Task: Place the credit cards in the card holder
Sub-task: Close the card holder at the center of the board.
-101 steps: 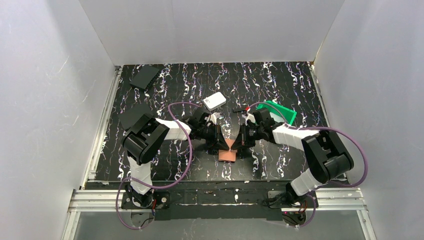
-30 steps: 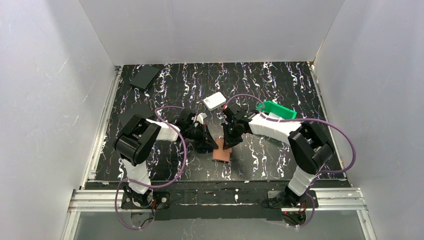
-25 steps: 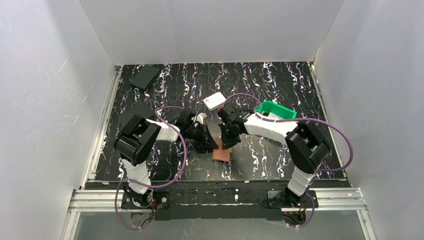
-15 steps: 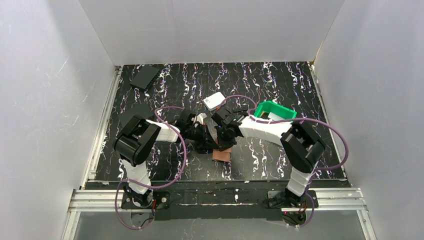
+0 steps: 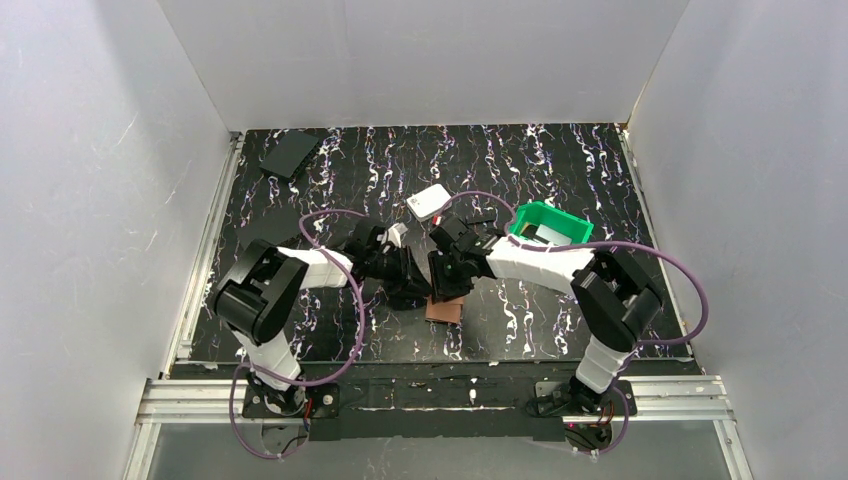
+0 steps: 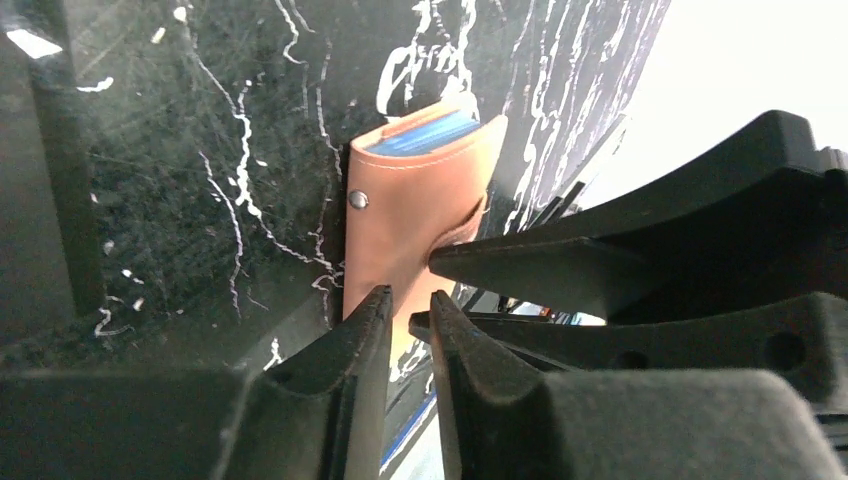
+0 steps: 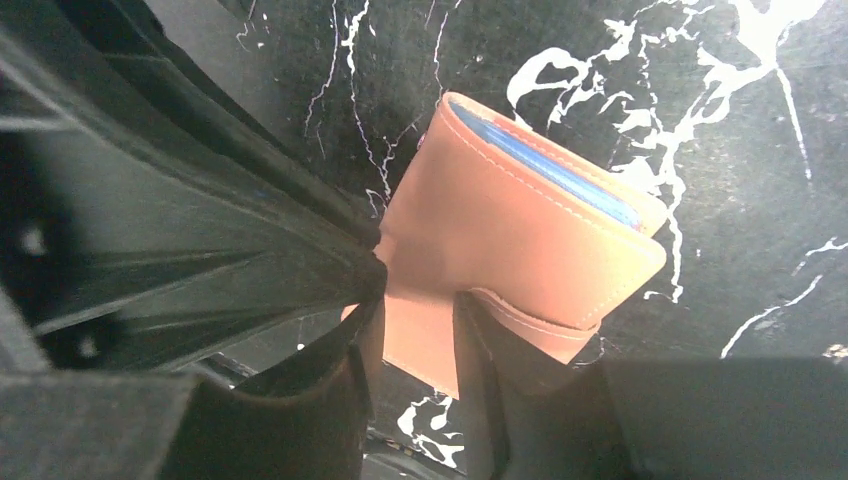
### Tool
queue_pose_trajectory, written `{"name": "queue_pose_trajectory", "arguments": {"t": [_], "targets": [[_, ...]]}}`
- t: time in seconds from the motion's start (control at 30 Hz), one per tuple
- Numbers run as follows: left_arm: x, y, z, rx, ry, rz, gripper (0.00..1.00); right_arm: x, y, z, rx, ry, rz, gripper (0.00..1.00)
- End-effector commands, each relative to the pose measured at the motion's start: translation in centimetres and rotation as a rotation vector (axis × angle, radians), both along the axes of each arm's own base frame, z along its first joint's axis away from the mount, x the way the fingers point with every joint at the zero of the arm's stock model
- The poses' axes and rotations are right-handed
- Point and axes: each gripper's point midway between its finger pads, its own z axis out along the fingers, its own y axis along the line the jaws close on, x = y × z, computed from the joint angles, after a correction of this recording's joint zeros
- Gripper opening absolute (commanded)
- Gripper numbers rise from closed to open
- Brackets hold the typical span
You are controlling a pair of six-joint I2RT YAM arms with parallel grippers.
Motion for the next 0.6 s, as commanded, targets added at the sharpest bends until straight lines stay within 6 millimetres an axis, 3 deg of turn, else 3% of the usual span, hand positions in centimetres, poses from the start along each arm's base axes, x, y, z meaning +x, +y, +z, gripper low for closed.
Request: {"name": "queue_pose_trajectory", "arguments": {"t": [0.0,0.1,0.2,0.3,0.4,0.5,0.53,0.57], "targets": [[-0.1,-0.4,4.2,-0.069,-0.1,-0.038,0.25,0.3,-2.3,-0.3,-0.05,-0.037,0.07,0.45],[-0.4,-0.1,5.1,-0.065,-0.128,-0.056,0.37,0.7,-1.8,2.3,0.013,-0.081,0.119,0.57],[-0.8,0.3,5.0,-0.037,-0.131,-0.065,0.44,0.9,-2.7,3.0,0.015,-0.082,0.145,0.63],[-1.3,0.7,4.4,-0.011,-0.109,-0.069,0.47,1.0,-3.7,3.1,0.056,-0.068,0.135,0.64],[-1.5,1.0,3.9,0.03,-0.105,-0.08,0.48,1.0,-3.8,4.4,0.151,-0.089,0.136,0.69],[-1.3,1.2,4.8,0.035,-0.153,-0.067,0.51,1.7,-4.5,5.9,0.172,-0.157,0.139,0.77],[-1.1,1.2,5.7,0.028,-0.182,-0.06,0.63,2.0,-5.0,6.6,0.165,-0.19,0.131,0.81],[-0.8,1.2,6.6,0.025,-0.214,-0.052,0.88,2.5,-5.4,7.7,0.162,-0.232,0.126,0.85]]}}
